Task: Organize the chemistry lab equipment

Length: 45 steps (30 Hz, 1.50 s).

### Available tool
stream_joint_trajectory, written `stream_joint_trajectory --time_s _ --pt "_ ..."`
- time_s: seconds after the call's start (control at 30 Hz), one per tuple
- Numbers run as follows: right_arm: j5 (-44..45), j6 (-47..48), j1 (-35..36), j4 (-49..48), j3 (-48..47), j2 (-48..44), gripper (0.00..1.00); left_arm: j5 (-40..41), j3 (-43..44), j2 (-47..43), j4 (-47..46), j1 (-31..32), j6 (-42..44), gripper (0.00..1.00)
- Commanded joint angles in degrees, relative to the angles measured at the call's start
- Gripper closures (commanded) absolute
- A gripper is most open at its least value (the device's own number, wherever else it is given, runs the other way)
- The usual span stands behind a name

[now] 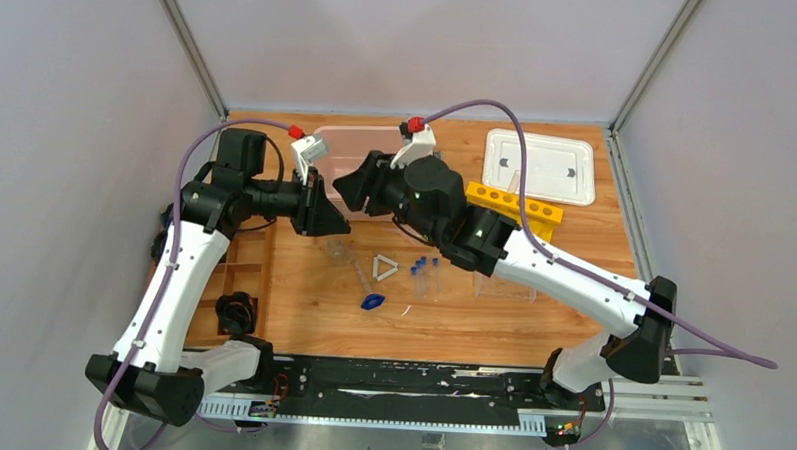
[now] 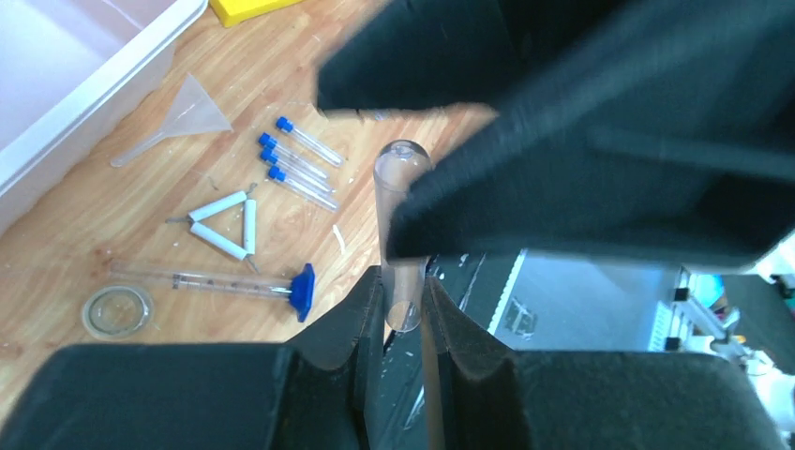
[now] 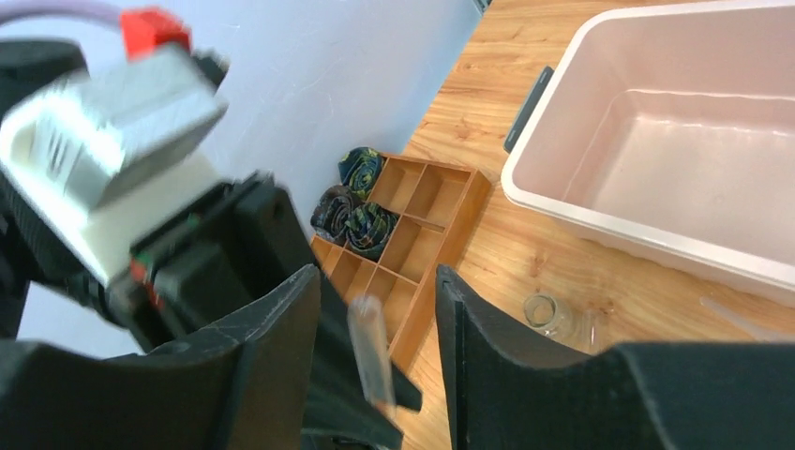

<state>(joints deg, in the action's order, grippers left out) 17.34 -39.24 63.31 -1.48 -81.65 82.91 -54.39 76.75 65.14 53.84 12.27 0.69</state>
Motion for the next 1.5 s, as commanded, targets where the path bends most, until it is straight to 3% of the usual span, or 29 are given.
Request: stream_joint_trajectory --time_s 0.0,0.1,0.3,0.47,0.73,1.17,1.47 --pt "-13.6 -1.4 -5.2 14.5 -8.8 2.9 0.47 -1.8 -2.9 -5.2 -0.8 -0.2 8.6 0.93" --pt "-22.6 0.9 -6.5 20.6 -14.6 5.6 0.47 -0.6 -3.9 -7.9 -0.8 -0.1 11.8 0.94" --pt "-28.0 3.6 -6.5 23.6 -19.1 7.5 0.49 2.8 -3.9 -8.6 -0.8 -0.1 12.6 0.96" --pt "-26.3 3.8 -6.7 23.7 -19.0 6.5 0.48 5.5 -4.7 -8.6 -0.8 0.0 13.7 0.97" --pt "-15.3 6.7 -7.5 24.7 -18.5 1.4 0.46 6.4 -6.5 -8.4 -0.8 0.4 13.8 0.98" --pt "-29.6 5.8 -6.5 25.8 -21.2 8.2 0.48 7.0 -7.1 -7.9 -0.8 1.3 14.1 1.0" --pt "-30.2 6.2 -6.3 27.9 -22.8 10.9 0.64 6.7 -7.8 -8.1 -0.8 1.4 14.1 1.0"
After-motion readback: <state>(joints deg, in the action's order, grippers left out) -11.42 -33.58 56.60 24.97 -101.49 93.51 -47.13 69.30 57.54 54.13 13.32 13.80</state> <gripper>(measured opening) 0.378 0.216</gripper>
